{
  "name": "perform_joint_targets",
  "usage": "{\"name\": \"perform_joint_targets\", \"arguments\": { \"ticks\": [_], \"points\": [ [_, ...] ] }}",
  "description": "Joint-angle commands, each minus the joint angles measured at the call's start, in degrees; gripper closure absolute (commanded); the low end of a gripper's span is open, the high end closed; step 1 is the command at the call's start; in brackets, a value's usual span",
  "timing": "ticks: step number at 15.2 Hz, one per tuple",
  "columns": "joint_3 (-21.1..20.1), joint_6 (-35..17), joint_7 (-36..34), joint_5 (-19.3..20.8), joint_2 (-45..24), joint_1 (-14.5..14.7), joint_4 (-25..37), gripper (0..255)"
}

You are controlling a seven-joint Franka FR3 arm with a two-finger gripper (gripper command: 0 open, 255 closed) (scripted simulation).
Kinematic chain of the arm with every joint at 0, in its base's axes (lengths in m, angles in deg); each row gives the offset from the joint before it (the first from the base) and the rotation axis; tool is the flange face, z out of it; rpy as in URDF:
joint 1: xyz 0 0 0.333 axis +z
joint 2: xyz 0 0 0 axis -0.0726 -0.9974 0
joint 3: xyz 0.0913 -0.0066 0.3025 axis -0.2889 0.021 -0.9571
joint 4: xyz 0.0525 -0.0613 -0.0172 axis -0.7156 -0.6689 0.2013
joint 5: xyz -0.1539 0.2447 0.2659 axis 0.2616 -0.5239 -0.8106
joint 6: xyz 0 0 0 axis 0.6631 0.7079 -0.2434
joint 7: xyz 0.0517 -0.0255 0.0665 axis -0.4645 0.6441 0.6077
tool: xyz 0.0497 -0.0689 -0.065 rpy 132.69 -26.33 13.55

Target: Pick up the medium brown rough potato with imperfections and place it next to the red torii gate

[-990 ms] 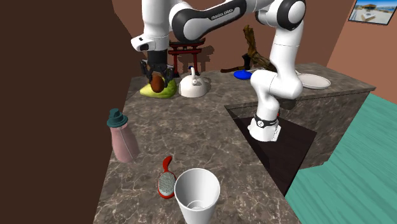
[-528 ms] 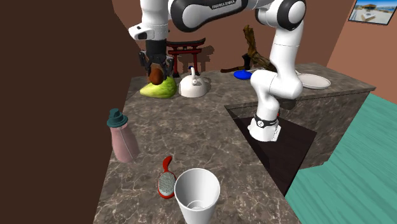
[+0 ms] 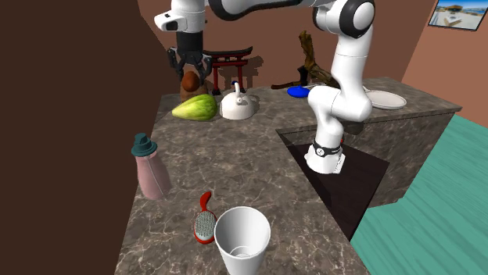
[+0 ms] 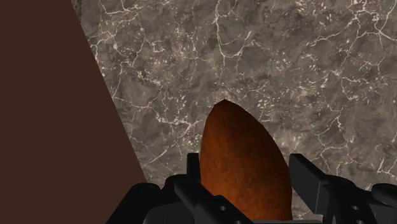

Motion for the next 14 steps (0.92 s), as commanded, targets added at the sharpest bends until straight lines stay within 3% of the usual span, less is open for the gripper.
{"name": "perform_joint_targets", "arguments": {
  "ticks": [1,13,14],
  "points": [
    [0.02,1.80,0.40,-0.26,-0.44,-0.01,2.20,255],
    [0.75,11.83,3.58,-2.61,-4.85,-0.92,16.46,255],
    [0.90,11.26,3.91,-1.64,-2.87,-0.97,14.25,255]
  ]
}}
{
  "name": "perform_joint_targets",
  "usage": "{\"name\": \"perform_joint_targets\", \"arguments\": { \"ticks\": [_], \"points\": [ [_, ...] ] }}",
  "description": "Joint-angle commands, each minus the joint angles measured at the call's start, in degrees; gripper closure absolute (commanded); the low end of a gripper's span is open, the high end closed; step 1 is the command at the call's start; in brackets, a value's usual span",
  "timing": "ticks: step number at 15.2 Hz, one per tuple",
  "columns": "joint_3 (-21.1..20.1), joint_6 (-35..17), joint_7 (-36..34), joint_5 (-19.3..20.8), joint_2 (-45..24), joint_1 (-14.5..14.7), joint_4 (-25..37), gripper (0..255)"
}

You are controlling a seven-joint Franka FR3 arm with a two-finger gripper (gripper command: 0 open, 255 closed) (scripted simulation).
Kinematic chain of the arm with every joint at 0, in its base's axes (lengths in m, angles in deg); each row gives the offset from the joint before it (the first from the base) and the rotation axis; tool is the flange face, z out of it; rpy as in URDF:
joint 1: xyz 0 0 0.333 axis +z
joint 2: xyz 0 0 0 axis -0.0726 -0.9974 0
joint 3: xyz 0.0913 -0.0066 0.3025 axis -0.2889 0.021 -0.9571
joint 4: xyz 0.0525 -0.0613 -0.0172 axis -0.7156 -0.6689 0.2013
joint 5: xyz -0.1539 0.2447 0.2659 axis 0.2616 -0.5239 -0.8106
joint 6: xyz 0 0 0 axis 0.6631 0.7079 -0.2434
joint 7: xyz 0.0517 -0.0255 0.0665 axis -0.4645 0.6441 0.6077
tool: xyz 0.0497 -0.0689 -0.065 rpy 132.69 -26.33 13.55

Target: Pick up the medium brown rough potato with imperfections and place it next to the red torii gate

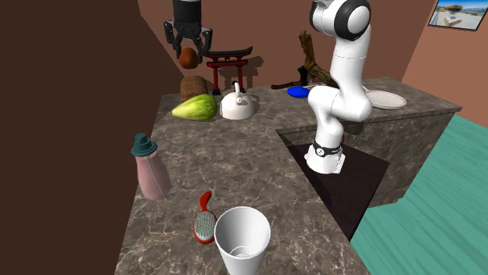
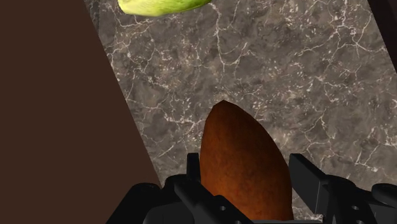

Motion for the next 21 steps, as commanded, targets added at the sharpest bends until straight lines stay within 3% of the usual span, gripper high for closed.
{"name": "perform_joint_targets", "arguments": {
  "ticks": [1,10,21],
  "points": [
    [0.28,-0.38,0.62,1.36,2.77,-0.16,-2.65,255],
    [2.15,-2.51,5.29,8.62,17.15,-3.04,-16.00,255],
    [6.84,-2.44,14.77,15.47,28.95,-8.29,-23.21,255]
  ]
}}
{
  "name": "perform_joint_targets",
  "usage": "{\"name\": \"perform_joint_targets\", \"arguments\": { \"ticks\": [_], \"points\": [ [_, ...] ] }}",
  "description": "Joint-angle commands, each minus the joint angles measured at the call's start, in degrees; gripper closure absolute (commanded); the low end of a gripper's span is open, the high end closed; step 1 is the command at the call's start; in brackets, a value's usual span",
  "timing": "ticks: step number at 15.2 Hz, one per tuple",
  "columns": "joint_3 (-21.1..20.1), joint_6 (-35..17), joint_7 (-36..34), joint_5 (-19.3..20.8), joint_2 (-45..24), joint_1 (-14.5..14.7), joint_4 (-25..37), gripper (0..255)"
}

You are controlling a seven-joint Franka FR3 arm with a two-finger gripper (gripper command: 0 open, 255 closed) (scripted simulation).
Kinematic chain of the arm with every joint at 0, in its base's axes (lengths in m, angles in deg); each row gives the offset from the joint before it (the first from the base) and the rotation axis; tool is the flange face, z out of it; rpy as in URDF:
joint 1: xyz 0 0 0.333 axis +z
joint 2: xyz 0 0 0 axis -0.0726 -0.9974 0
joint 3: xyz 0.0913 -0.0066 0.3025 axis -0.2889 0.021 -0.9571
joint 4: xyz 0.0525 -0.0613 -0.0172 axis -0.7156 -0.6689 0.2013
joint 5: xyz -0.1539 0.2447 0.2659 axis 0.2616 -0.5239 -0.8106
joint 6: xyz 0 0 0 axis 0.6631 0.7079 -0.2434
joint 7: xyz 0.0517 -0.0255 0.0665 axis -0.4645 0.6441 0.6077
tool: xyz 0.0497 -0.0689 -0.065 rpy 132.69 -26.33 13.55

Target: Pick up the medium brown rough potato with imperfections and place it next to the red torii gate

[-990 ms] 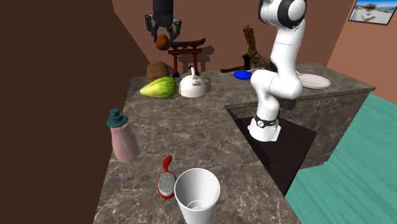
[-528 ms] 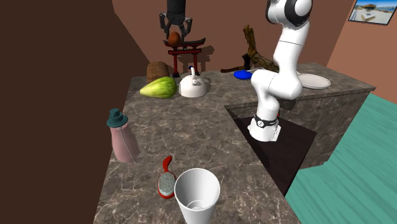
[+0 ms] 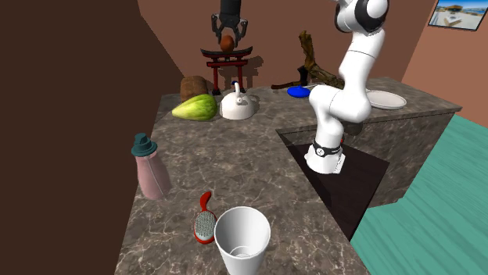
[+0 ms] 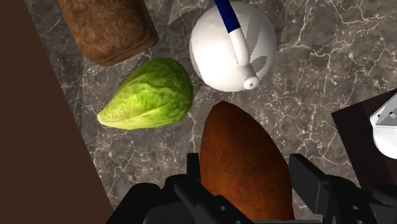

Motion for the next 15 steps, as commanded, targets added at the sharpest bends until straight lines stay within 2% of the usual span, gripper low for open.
{"name": "perform_joint_targets", "arguments": {
  "ticks": [1,8,15],
  "points": [
    [1.59,-0.02,2.55,1.04,1.31,-0.91,-0.27,255],
    [6.77,0.26,10.62,4.38,5.20,-3.56,-0.15,255],
    [14.05,0.23,19.80,6.69,6.46,-4.61,3.15,255]
  ]
}}
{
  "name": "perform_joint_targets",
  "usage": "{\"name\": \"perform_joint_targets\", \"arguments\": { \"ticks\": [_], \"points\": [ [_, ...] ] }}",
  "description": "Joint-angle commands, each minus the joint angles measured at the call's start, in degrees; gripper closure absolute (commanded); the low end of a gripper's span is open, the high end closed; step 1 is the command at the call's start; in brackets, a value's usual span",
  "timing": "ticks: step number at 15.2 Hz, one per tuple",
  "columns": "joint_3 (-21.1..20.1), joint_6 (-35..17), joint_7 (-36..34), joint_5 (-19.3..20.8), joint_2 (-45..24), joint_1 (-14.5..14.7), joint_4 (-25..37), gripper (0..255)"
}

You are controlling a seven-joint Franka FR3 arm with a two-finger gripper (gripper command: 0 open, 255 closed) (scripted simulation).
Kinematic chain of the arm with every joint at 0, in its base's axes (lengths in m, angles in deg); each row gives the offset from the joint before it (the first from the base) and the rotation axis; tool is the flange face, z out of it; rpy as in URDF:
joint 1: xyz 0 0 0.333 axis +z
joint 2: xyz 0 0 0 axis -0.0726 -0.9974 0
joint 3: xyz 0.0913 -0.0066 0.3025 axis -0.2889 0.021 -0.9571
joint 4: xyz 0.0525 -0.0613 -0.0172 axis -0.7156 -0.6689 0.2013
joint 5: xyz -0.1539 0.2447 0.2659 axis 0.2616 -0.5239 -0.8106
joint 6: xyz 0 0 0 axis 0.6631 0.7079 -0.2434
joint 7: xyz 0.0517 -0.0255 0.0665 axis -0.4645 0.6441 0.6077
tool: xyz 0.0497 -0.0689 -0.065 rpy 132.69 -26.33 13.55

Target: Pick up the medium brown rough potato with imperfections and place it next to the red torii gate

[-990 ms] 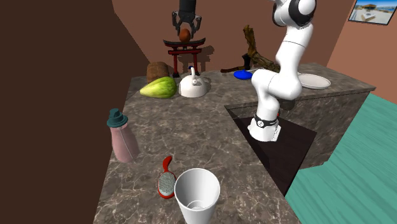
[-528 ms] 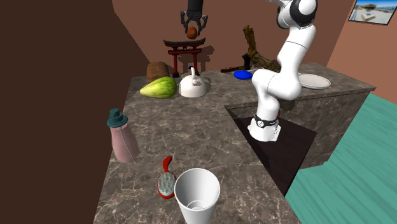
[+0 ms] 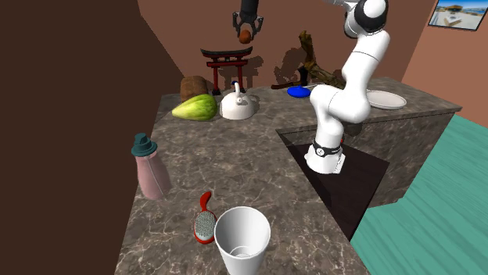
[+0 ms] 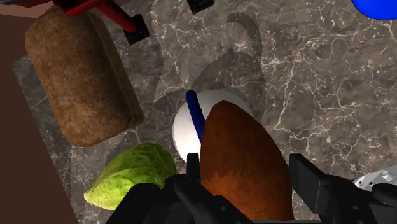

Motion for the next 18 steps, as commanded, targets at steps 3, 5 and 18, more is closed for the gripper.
{"name": "perform_joint_targets", "arguments": {
  "ticks": [3,5,18],
  "points": [
    [5.32,0.14,5.78,0.85,-0.26,0.55,3.46,255],
    [8.43,0.10,8.63,1.14,-0.57,1.32,5.44,255],
    [38.22,3.28,26.35,4.34,-0.10,21.44,27.91,255]
  ]
}}
